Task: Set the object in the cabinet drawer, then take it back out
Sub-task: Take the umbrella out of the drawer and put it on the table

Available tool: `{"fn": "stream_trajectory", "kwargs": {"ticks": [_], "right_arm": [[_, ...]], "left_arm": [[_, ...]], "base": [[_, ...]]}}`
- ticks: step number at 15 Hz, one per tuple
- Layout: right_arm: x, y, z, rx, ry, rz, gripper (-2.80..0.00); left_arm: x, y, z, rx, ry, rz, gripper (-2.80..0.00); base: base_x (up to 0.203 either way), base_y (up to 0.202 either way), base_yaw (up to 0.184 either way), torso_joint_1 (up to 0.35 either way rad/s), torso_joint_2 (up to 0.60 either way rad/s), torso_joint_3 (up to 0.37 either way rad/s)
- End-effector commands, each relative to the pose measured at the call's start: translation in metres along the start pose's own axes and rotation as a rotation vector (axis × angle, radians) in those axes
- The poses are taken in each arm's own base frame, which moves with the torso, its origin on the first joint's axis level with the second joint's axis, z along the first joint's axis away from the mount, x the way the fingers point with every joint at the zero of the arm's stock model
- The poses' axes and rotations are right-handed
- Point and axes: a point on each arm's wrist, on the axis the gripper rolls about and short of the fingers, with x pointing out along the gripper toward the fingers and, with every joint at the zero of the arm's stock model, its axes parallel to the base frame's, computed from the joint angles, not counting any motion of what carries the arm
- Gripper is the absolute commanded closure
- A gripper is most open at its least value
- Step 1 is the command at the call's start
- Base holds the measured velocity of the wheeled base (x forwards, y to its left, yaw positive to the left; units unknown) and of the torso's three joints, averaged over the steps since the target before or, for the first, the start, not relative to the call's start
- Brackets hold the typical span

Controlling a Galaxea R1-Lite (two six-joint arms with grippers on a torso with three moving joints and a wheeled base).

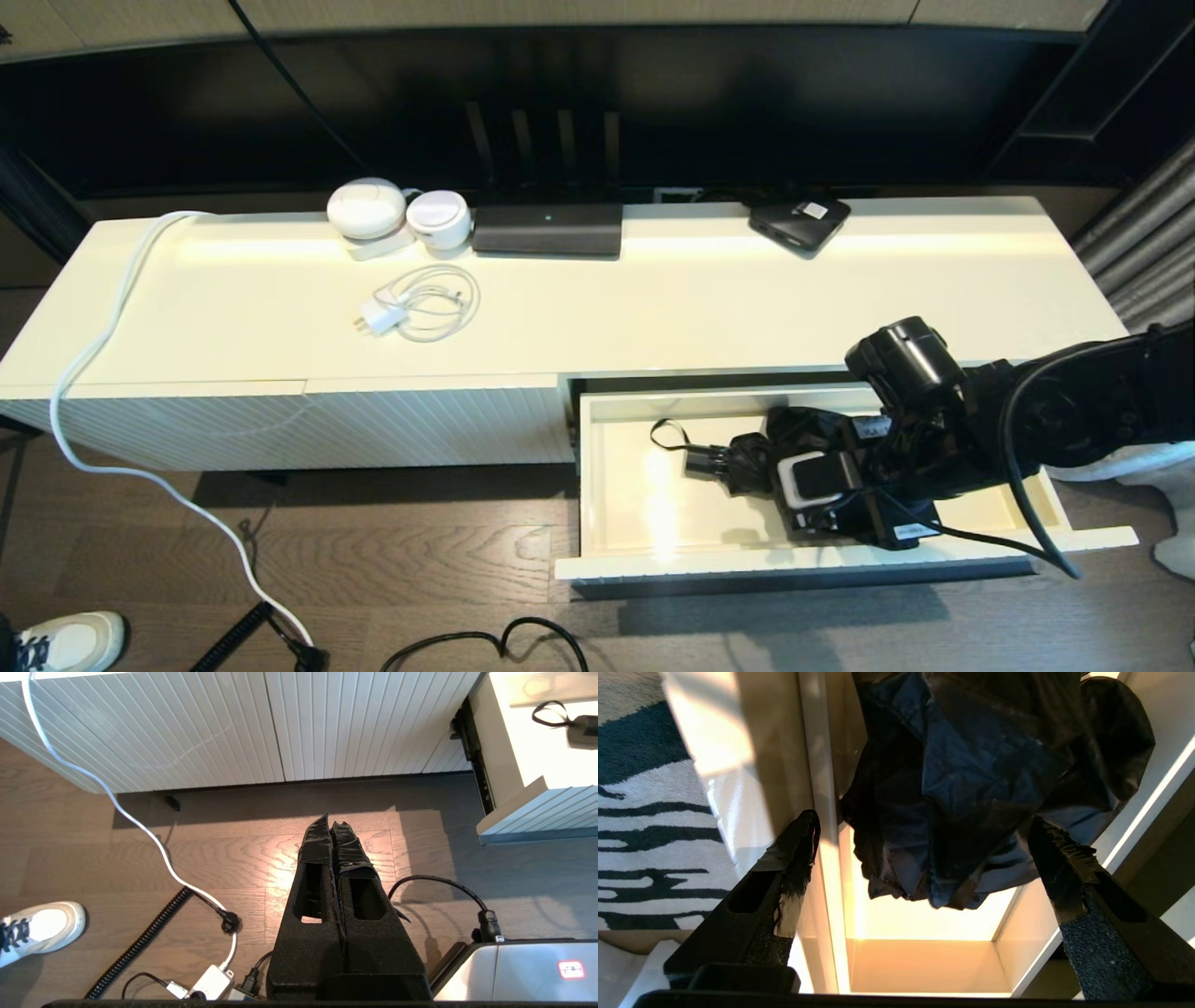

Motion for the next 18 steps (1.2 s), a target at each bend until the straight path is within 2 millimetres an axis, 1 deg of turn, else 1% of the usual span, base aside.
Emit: {"fn": "stream_trajectory", "kwargs": {"ticks": [1,8,14,18], "right_arm": [[0.01,0.002,0.001,-0.011,0.009,0.026,-2.8],[0.037,0.002,0.006,-0.014,0.008,0.056,-2.8],[0.037,-0.004,0.006,-0.003,-0.003,0.032,-2.8],[0.044,-0.008,0.003,0.012,-0.002,0.014,-2.8]], "left_arm": [[0.0,0.0,0.0,0.001,-0.001,0.0,0.0],[0.0,0.0,0.0,0.001,-0.001,0.001,0.0],[0.0,0.0,0.0,0.001,-0.002,-0.001,0.0],[0.0,0.0,0.0,0.001,-0.001,0.001,0.0]], "base": [[0.0,0.0,0.0,0.0,0.0,0.0],[0.0,0.0,0.0,0.0,0.0,0.0],[0.0,0.0,0.0,0.0,0.0,0.0],[0.0,0.0,0.0,0.0,0.0,0.0]]}}
